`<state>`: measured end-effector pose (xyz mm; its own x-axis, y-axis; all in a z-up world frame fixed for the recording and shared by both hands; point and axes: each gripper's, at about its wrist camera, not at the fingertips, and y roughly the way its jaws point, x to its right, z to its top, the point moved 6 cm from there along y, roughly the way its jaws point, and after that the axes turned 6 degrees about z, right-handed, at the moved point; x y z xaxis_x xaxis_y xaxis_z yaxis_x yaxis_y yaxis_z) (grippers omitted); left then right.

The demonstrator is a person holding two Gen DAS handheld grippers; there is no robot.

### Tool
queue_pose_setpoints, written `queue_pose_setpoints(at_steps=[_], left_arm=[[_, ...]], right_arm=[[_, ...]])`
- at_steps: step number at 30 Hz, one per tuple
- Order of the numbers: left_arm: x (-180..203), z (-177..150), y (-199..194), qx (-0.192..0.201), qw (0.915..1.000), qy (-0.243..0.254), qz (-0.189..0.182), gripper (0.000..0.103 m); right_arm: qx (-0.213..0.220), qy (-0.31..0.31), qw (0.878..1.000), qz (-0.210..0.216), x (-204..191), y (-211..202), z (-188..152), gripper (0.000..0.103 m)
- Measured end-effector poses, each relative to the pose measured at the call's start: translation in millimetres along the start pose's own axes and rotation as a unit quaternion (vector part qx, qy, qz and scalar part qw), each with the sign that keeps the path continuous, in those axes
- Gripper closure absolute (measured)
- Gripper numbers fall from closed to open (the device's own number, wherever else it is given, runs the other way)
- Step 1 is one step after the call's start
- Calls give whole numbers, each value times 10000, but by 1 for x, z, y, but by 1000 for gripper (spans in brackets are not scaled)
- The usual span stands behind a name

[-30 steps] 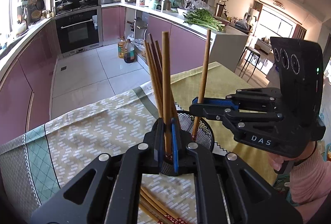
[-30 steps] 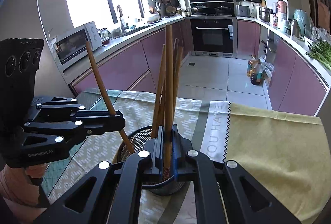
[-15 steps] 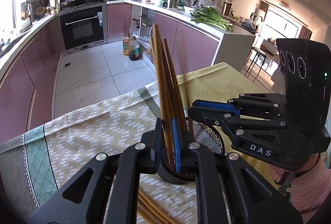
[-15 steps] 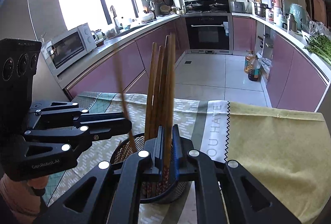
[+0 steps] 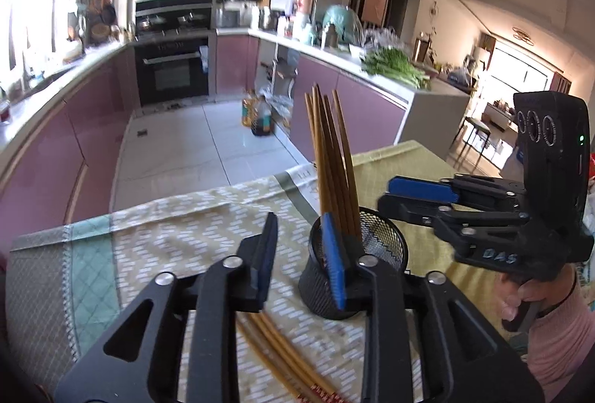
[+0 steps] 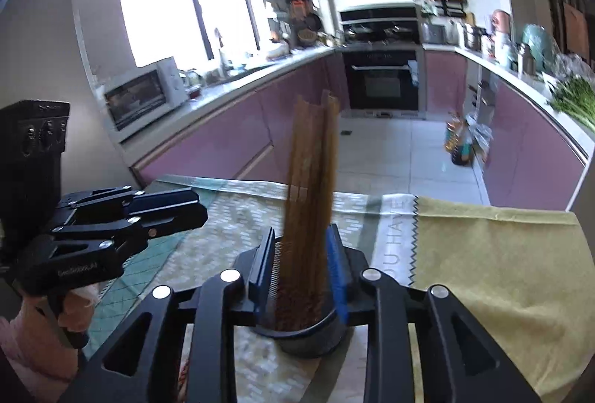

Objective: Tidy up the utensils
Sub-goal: 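Move the right gripper back over the remaining chopsticks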

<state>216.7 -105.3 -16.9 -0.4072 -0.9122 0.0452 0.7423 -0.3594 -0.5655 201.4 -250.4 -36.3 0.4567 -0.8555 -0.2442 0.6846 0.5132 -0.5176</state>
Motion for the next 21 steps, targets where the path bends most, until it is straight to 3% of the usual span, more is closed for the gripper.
queue_pose_setpoints(at_steps=[4, 7, 13, 21], left_arm=[[-9, -18, -27, 199, 9998, -6, 83, 66], [-17, -37, -36, 127, 9997, -61, 203, 65], [-35, -84, -32, -381, 9985, -307, 235, 64], [-36, -133, -8, -940, 9942, -494, 192, 65]], right_arm=[[106, -281, 9991, 294, -23, -19, -10, 69], [49, -409, 9977, 541, -39, -23, -23, 68], [-565, -335, 9944, 832, -58, 6, -67, 68], [-1206, -3, 9893, 825, -62, 47, -109, 68]])
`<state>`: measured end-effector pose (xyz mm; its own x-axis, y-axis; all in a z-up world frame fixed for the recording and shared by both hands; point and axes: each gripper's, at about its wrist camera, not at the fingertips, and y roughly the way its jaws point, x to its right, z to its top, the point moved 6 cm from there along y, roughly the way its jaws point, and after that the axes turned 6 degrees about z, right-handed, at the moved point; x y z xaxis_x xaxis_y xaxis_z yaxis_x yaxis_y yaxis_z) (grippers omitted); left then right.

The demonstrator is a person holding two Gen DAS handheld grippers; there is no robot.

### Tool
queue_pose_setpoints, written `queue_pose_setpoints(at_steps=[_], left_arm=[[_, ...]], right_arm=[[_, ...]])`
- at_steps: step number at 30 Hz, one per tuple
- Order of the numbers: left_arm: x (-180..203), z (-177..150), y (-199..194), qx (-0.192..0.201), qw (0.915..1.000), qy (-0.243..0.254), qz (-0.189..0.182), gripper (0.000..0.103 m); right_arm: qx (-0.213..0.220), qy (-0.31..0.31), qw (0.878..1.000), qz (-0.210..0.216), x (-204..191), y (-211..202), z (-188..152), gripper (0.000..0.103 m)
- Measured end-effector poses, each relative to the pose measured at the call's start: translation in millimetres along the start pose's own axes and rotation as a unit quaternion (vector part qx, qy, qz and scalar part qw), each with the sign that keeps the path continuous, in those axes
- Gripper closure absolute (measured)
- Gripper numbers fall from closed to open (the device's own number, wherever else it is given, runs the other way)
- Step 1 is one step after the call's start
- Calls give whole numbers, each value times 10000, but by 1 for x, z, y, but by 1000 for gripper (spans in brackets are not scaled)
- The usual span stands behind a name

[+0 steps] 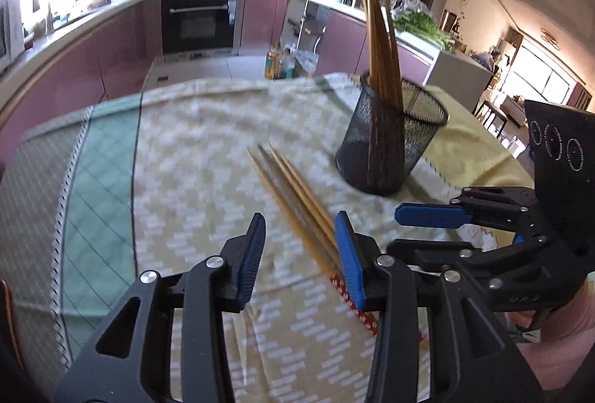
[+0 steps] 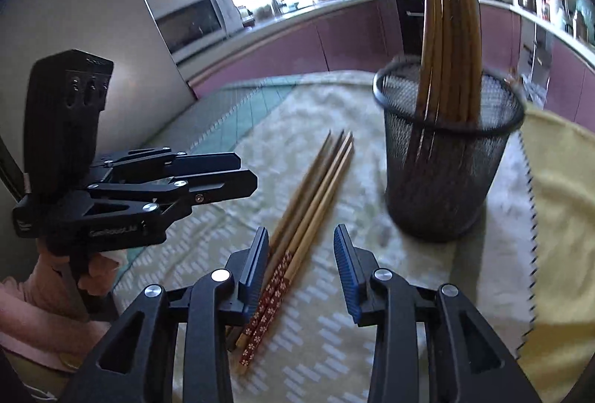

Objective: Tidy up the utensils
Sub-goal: 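Move the right gripper back over the remaining chopsticks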

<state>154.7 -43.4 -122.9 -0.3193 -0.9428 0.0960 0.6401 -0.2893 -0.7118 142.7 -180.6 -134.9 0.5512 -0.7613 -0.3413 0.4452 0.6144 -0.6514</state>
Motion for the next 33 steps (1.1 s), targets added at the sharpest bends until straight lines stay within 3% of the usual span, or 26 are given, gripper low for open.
queue_pose_setpoints(at_steps=[15, 33], left_arm=[[4, -15, 28, -354, 9993, -132, 44, 66], [8, -15, 43, -553, 9984, 2, 131, 69]], right_arm=[[-280, 49, 9990, -346, -2, 25, -15, 73], [-297, 85, 9983, -490, 1, 21, -19, 77]])
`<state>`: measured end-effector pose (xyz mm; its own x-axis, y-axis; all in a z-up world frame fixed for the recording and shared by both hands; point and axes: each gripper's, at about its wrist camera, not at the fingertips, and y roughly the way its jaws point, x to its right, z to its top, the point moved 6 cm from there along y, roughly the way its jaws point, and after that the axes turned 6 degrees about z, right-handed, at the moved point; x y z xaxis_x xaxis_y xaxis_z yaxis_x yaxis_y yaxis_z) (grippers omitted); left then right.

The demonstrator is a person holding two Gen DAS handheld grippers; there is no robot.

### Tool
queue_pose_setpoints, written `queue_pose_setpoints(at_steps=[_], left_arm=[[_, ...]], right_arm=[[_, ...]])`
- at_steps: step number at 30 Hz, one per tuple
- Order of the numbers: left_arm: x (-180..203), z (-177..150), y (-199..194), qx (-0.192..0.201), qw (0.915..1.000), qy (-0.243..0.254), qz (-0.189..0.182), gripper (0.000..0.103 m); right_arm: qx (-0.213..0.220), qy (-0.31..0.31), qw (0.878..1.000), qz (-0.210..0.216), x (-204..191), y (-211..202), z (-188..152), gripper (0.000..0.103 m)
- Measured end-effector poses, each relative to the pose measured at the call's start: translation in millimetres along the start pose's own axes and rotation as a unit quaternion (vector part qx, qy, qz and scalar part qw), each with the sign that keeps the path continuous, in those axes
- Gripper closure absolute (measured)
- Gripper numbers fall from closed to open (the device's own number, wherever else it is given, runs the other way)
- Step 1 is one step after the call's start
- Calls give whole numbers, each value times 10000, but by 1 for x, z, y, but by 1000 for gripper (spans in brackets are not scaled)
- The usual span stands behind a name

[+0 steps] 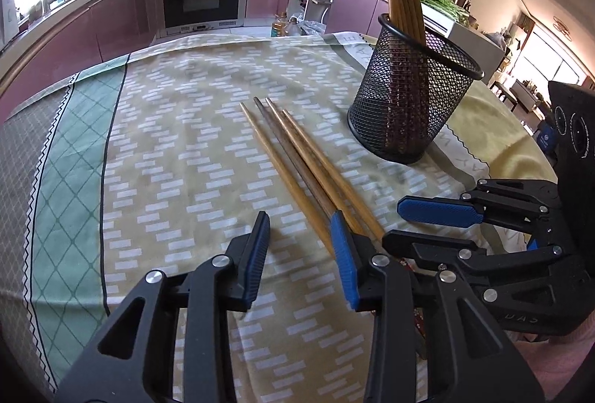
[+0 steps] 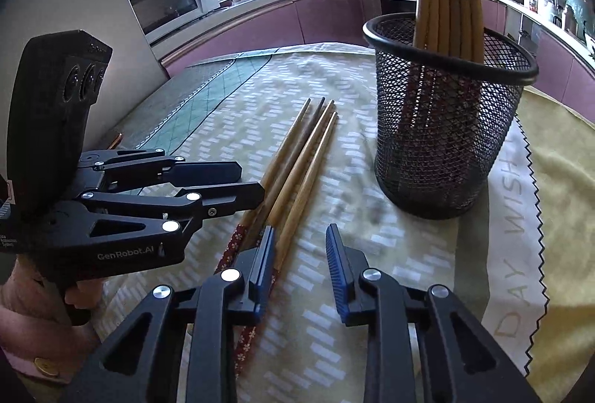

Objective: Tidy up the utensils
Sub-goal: 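Move the right gripper back over the remaining chopsticks, then grasp a fourth chopstick with the right gripper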

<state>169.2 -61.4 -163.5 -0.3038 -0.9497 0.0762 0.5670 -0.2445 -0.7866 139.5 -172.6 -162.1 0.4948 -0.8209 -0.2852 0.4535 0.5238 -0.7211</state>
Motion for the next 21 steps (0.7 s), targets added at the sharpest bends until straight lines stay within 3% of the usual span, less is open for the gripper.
queue_pose_setpoints(at_steps=[6, 14, 18, 21], left_arm=[[0, 5, 6, -63, 9999, 97, 103, 69], [-4, 7, 10, -82, 9998, 89, 145, 80], [-7, 9, 12, -61, 9999, -35, 146, 86], [-10, 10, 13, -54, 9998, -134, 139, 90]], right_arm=[[-63, -90, 9998, -167, -2, 5, 4, 78], [-63, -114, 9994, -323, 0, 15, 15, 80], [-22, -21, 9991, -419, 5, 19, 19, 92], [0, 94, 9993, -356, 8, 18, 19, 95]])
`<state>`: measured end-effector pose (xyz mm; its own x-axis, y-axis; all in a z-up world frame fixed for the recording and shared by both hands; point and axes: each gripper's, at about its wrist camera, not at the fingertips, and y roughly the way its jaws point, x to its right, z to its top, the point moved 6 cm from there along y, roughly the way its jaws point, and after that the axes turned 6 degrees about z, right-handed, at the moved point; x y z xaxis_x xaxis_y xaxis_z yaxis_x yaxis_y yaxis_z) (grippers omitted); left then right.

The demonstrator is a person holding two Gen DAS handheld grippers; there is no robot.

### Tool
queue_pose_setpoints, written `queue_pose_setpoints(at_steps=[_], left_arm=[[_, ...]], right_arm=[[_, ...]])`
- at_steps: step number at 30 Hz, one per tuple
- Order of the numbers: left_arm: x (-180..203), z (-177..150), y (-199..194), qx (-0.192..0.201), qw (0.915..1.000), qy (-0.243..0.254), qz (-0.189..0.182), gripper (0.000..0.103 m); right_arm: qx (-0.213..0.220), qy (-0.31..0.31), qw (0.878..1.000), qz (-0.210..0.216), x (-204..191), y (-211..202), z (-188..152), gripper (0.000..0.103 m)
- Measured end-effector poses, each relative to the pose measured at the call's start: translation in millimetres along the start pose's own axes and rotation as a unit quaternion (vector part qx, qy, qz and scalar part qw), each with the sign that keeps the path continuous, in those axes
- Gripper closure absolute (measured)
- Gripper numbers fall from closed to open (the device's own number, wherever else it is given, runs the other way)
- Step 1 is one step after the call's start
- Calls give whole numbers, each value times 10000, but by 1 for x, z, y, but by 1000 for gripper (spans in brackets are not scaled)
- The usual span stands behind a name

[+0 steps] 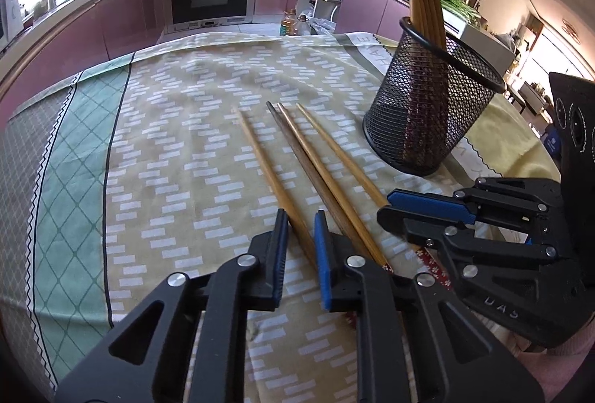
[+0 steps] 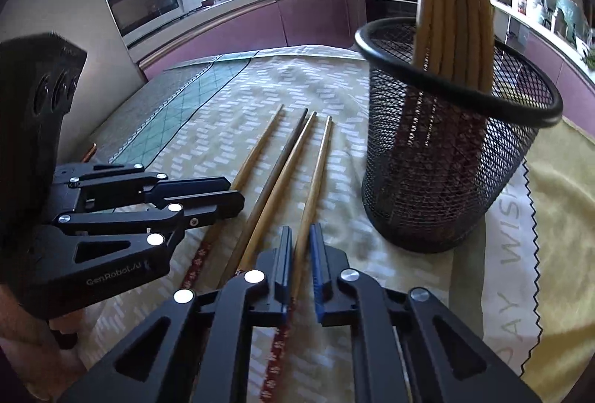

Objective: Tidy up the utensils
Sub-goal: 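Grasp a fourth chopstick with the right gripper, then lift the chopstick upright with the right gripper over the mesh cup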

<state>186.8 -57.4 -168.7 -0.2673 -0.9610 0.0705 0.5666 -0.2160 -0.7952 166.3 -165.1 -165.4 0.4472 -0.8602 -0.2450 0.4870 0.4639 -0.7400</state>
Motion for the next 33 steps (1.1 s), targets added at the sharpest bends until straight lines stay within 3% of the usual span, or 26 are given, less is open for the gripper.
queue_pose_setpoints(at_steps=[10, 22, 27, 33], left_arm=[[-4, -7, -19, 131, 9990, -326, -274, 95], [5, -19, -18, -56, 9993, -58, -353, 95], [7, -17, -11, -136, 9993, 60, -345, 94], [7, -8, -3, -187, 9989, 245, -352, 93]], right_arm=[[281, 82, 9992, 281, 1, -24, 0, 98], [-99, -258, 9991, 312, -2, -18, -12, 97], [-213, -496, 9984, 142, -4, -13, -12, 94], [-222, -390, 9988, 218, -1, -7, -1, 92]])
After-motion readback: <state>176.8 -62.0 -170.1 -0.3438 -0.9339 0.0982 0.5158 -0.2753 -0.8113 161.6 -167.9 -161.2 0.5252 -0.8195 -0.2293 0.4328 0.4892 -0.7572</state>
